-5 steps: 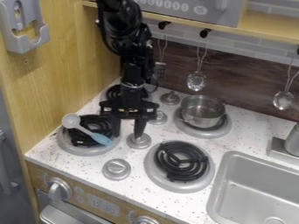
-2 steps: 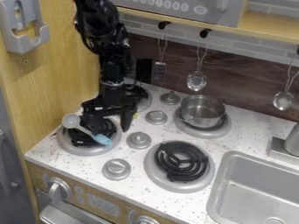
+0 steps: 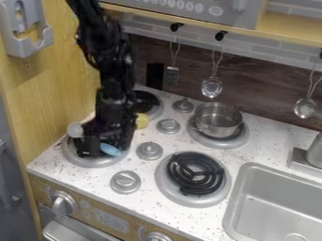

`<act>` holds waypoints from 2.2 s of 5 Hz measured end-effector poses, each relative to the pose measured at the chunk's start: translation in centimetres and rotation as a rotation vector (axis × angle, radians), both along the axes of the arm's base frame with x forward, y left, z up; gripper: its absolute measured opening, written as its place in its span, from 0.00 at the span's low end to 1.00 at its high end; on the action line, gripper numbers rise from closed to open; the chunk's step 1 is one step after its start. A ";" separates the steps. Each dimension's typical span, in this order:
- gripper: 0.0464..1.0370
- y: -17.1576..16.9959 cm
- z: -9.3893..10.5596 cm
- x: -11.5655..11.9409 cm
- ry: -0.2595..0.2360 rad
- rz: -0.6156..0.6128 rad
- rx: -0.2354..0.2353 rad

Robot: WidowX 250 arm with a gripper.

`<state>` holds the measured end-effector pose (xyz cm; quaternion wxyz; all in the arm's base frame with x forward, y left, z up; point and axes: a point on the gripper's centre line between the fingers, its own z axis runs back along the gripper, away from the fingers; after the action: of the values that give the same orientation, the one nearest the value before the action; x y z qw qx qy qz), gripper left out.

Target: Move blue ladle to bottom right burner

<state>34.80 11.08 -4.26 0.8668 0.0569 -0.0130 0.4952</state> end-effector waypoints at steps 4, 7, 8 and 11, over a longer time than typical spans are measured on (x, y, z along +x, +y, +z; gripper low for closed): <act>0.87 0.7 -2.2 1.0 0.034 0.162 0.011; 0.26 -0.5 -2.3 1.3 0.034 0.041 -0.024; 0.26 -2.8 -0.8 0.8 0.049 -0.144 -0.003; 0.26 -15.7 1.3 1.1 0.015 -0.681 -0.010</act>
<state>35.86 -4.67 -2.98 0.9828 0.0489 -0.0225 0.1767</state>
